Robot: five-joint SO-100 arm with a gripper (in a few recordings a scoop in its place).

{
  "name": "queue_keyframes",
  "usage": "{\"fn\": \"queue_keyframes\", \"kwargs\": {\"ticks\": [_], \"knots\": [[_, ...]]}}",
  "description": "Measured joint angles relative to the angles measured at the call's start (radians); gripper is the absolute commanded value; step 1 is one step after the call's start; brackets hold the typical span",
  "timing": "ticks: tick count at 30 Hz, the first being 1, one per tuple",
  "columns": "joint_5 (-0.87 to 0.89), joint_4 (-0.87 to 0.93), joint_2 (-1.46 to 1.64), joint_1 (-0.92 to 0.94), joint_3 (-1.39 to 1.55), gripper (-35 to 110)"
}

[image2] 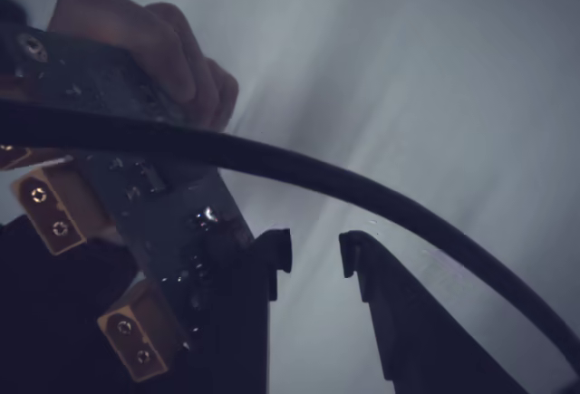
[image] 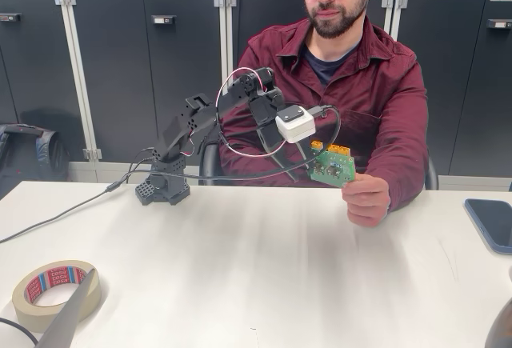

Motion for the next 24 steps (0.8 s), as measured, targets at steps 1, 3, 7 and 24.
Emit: {"fn": "queue_keyframes", "kwargs": {"ticks": [1, 3, 7, 24], "knots": [[0.012, 0.000, 0.002, -0.002, 0.000, 11], [0.034, 0.000, 0.018, 0.002, -0.002, 11], [0.038, 0.000, 0.084, 0.021, -0.002, 11], [0.092, 0.002, 0.216, 0.077, -0.109, 10]]}}
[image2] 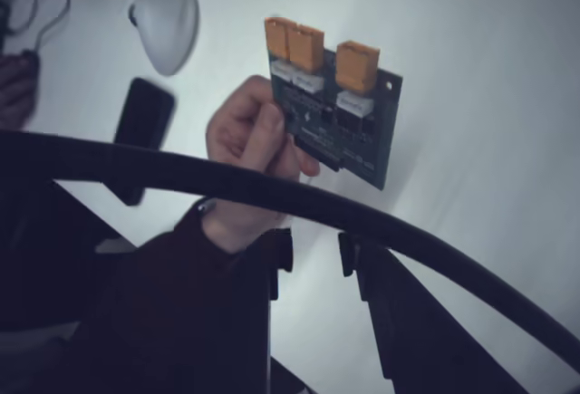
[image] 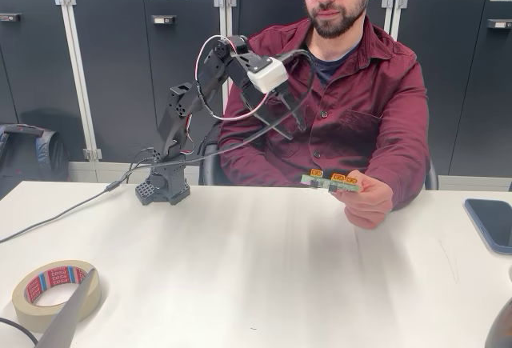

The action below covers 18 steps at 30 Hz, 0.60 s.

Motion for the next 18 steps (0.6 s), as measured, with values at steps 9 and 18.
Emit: {"fn": "queue_keyframes", "kwargs": {"ticks": [9, 18], "knots": [[0.067, 0.002, -0.135, 0.069, -0.238, 10], [0.081, 0.002, -0.247, 0.109, -0.371, 10]]}}
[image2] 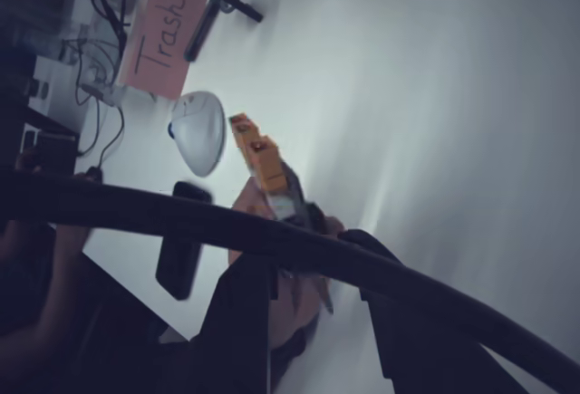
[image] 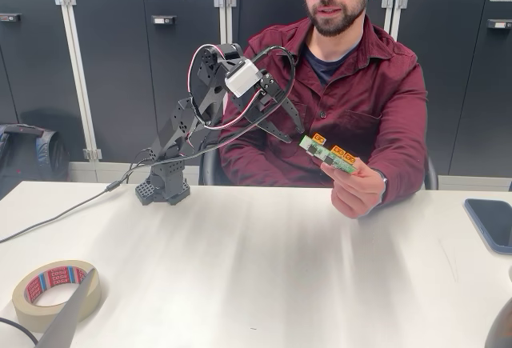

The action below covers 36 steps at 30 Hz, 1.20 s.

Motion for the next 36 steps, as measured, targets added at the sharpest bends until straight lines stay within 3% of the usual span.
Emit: {"fn": "queue_keyframes", "kwargs": {"ticks": [21, 27, 36], "knots": [[0.035, 0.000, -0.057, 0.023, -0.008, 9], [0.035, 0.000, -0.061, 0.026, -0.008, -5], [0.034, 0.000, -0.061, 0.026, -0.008, -5]]}}
